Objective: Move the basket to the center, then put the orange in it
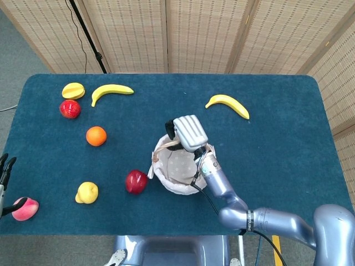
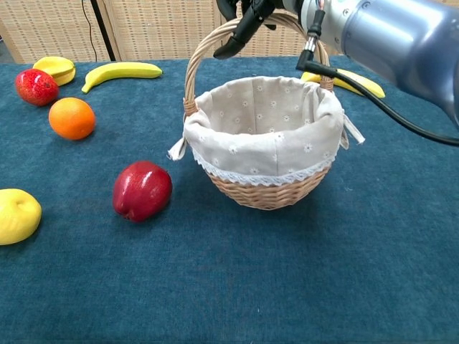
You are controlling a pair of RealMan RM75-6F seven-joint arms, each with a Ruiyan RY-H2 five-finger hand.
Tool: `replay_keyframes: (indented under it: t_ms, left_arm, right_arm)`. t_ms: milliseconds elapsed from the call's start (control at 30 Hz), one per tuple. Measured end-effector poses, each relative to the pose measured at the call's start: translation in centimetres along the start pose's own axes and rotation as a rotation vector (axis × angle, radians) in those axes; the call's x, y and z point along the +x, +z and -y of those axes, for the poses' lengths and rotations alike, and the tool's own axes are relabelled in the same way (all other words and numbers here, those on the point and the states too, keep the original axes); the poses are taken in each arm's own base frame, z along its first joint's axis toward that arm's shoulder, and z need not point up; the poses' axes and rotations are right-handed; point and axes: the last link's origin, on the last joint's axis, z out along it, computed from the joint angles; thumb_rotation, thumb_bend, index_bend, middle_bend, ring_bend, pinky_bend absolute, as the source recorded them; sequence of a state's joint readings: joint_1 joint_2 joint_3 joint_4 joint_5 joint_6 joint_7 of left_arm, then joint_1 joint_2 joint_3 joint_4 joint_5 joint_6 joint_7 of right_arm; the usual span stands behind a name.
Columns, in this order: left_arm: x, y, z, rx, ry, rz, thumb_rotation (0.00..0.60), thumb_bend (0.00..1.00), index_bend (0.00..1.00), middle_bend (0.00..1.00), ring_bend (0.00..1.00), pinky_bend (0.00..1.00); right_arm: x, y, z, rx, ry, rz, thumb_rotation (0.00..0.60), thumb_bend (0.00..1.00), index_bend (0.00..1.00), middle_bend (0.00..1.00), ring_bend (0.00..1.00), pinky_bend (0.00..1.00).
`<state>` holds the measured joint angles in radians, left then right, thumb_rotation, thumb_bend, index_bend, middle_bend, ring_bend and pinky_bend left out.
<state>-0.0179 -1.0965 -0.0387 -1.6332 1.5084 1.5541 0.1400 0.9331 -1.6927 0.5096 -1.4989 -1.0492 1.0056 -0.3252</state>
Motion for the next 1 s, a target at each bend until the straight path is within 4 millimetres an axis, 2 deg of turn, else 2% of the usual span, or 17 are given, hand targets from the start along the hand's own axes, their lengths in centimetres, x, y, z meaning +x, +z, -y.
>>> replay_keyframes:
  t_ms: [333, 567, 800, 1000]
  left_arm:
    - [-0.7, 0.8, -0.2, 0.000, 0.007, 0.020, 0.600, 0.08, 0.00, 0.00, 0.00, 0.00]
    - [-0.9, 1.1, -0.3, 0.006, 0.005, 0.027, 0.600, 0.08, 0.00, 0.00, 0.00, 0.00]
    - [-1.0, 1.2, -0.5, 0.000, 0.006, 0.028, 0.600, 0.08, 0.00, 0.00, 0.00, 0.00]
    - [-1.1, 1.1, -0.6, -0.002, 0.004, 0.029, 0.600, 0.08, 0.00, 0.00, 0.00, 0.00]
  right_arm:
    - [0.9, 2.4, -0.7, -0.016, 0.033, -0.034, 0.600, 0.13, 0.76, 0.68, 0.72, 0.77]
    - [2.2, 3.9, -0.1, 0.013, 0.039, -0.070, 0.600, 0.13, 0.76, 0.68, 0.72, 0.77]
    - [3.7, 4.0, -0.4, 0.014, 0.026, -0.107, 0.600, 0.13, 0.76, 0.68, 0.72, 0.77]
    - [3.3, 3.2, -1.5, -0.014, 0.018, -0.084, 0.600, 0.13, 0.76, 0.68, 0.72, 0.77]
